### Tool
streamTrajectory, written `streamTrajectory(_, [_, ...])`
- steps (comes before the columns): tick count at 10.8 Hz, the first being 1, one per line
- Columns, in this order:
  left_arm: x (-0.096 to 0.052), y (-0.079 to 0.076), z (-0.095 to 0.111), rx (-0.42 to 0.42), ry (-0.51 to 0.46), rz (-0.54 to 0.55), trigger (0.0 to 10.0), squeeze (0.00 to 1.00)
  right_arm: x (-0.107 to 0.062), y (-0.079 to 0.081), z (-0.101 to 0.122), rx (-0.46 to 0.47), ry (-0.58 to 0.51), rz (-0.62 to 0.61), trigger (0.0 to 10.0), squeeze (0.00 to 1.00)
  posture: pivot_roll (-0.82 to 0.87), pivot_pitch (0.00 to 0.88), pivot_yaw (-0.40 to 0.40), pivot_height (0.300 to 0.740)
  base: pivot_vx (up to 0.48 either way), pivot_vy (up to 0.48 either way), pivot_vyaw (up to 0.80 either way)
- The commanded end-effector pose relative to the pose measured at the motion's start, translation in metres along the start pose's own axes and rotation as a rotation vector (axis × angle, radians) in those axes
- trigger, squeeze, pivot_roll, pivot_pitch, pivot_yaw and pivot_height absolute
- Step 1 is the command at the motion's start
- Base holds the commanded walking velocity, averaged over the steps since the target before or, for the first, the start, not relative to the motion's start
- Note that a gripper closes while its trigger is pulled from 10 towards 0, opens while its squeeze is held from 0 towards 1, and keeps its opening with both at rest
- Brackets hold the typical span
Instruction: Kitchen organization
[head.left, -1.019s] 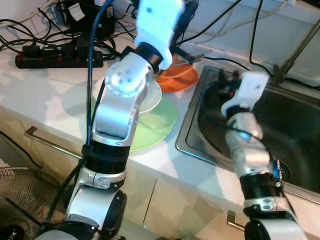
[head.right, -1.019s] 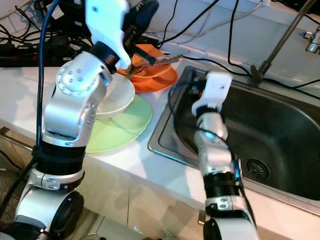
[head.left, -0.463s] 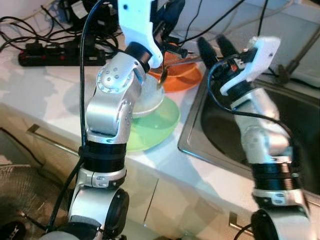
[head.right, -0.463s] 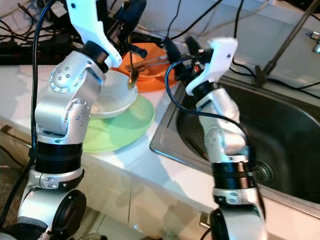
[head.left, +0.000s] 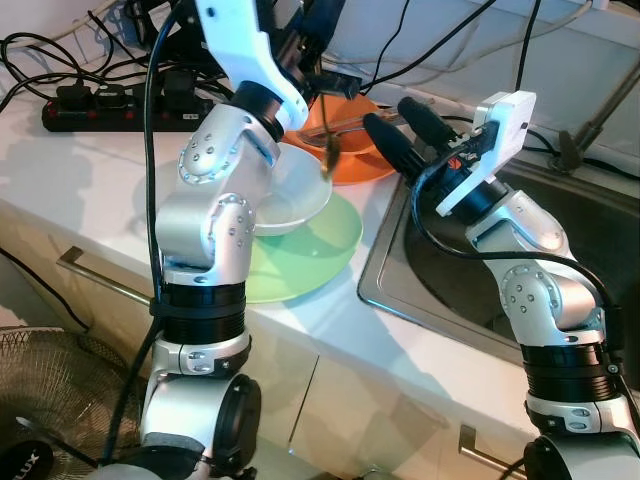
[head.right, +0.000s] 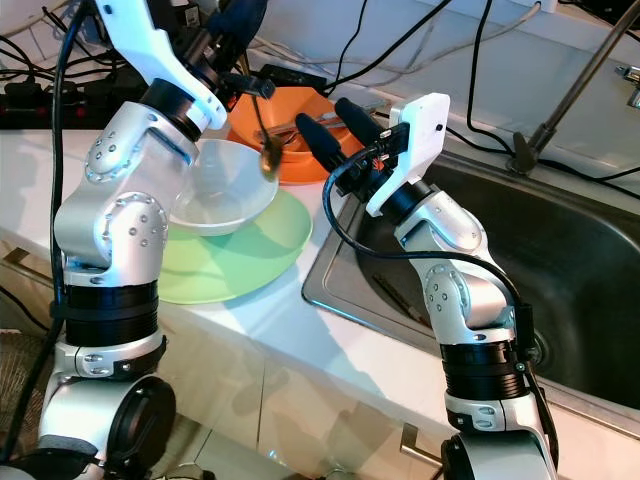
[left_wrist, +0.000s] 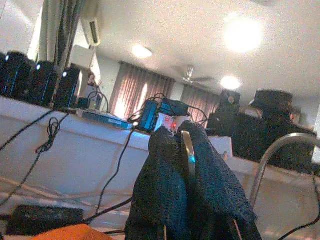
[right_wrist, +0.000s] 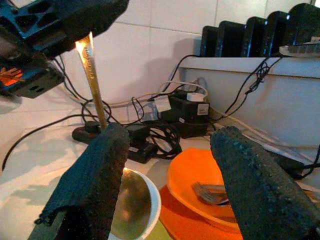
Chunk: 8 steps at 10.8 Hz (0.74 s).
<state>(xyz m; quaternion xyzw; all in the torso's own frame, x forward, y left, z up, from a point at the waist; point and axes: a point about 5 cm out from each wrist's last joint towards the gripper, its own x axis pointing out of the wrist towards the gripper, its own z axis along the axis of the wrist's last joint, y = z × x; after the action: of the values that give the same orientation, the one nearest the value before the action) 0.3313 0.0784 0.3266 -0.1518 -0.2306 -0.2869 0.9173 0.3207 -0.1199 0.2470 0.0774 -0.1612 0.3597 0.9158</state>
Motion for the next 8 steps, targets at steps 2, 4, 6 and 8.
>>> streamTrajectory(2, [0.004, -0.011, 0.005, -0.018, 0.001, -0.065, 10.0, 0.00, -0.002, 0.004, 0.001, 0.001, 0.001, 0.028, 10.0, 0.00, 0.02, 0.024, -0.111, 0.740, 0.000, 0.000, 0.00])
streamTrajectory(4, [0.003, -0.020, -0.002, -0.043, 0.041, -0.121, 10.0, 0.00, 0.001, 0.013, 0.003, 0.011, -0.005, 0.068, 10.0, 0.00, 0.02, 0.027, -0.106, 0.740, 0.000, 0.000, 0.00])
streamTrajectory(6, [0.003, -0.026, -0.008, -0.059, 0.065, -0.144, 10.0, 0.00, 0.003, 0.023, 0.003, 0.028, -0.006, 0.127, 10.0, 0.00, 0.02, 0.029, -0.105, 0.740, 0.000, 0.000, 0.00])
streamTrajectory(8, [0.004, -0.031, -0.009, -0.068, 0.073, -0.162, 10.0, 0.00, 0.003, 0.028, 0.002, 0.038, 0.001, 0.157, 10.0, 0.00, 0.02, 0.031, -0.103, 0.740, 0.000, 0.000, 0.00])
